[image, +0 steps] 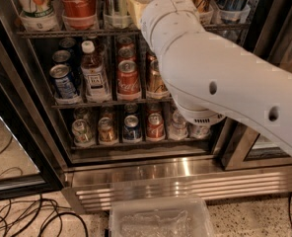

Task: Pick water bottle from top shelf of fridge

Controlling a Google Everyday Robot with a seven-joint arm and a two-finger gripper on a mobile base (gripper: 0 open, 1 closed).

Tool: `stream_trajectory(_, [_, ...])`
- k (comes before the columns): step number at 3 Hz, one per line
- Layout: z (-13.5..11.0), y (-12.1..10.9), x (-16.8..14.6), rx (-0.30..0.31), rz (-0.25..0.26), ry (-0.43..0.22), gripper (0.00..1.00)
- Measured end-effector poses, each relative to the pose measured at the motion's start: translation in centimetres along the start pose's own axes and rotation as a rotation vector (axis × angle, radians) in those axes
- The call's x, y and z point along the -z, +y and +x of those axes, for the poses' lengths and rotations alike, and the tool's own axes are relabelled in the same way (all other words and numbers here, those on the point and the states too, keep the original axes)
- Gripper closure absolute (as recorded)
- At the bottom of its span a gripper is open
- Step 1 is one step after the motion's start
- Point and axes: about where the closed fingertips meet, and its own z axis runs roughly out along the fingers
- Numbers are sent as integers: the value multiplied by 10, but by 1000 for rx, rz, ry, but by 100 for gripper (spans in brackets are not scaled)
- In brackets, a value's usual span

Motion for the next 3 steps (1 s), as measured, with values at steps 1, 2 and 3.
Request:
stream_trajectory(1, [11,-3,-3,-8,13,21,35])
stream_trajectory(2, [20,-7,-10,-3,21,36,35])
stream_trajectory(3, [28,-7,-18,-1,19,48,35])
